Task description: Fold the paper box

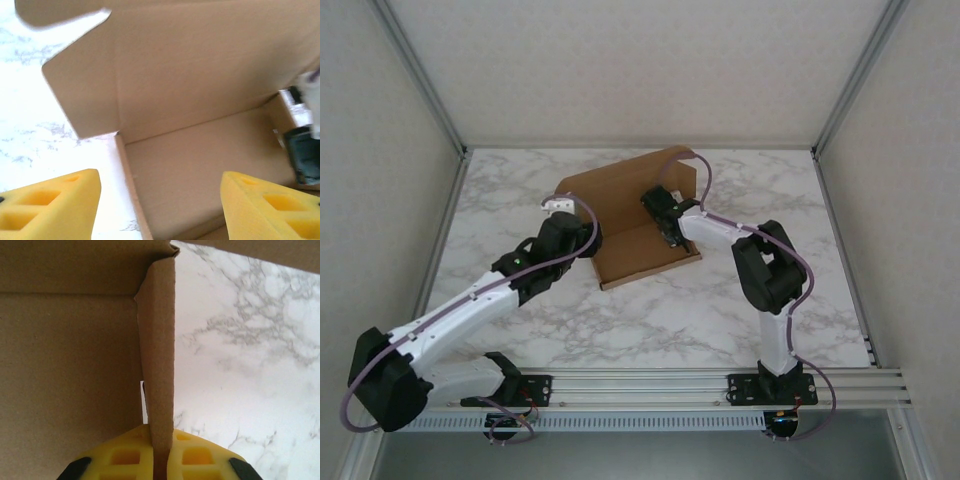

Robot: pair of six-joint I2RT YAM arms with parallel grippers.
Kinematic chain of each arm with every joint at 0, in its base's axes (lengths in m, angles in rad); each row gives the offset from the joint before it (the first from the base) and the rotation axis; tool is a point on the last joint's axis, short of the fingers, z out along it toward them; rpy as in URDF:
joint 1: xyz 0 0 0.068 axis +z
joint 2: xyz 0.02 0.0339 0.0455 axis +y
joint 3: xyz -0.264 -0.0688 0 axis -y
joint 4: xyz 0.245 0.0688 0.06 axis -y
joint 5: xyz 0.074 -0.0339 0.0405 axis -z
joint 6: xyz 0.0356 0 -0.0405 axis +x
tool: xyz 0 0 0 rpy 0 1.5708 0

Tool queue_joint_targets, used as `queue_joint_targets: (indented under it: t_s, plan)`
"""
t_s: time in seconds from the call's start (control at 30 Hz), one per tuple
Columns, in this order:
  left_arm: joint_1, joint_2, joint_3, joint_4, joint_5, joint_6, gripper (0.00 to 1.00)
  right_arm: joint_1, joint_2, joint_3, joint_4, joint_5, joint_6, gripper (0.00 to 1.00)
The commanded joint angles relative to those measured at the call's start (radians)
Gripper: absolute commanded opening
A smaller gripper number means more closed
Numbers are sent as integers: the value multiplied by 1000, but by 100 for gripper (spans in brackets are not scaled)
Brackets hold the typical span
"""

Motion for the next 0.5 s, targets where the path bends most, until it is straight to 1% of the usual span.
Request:
queue_joint_targets:
  t_s: [0.0,0.03,0.1,0.17,0.27,0.33,0.47]
  plan:
    - [70,90,12,-57,76,-60,66,-1,-50,-29,-75,20,208,7]
    - [94,120,24,-67,92,-71,66,-2,-51,-25,-102,14,249,8]
    - [124,183,53,-60,146,-54,68,0,-51,-15,-158,0,343,14]
    - [127,233,86,-64,153,-34,70,0,-68,-43,-147,-51,377,28]
    - [128,303,131,-81,144,-6,70,-1,-128,-124,-76,-124,427,40]
    - [131,341,147,-93,130,6,70,-1,-186,-181,-20,-171,449,44]
    - [148,406,156,-97,89,36,67,0,-290,-277,73,-233,471,47]
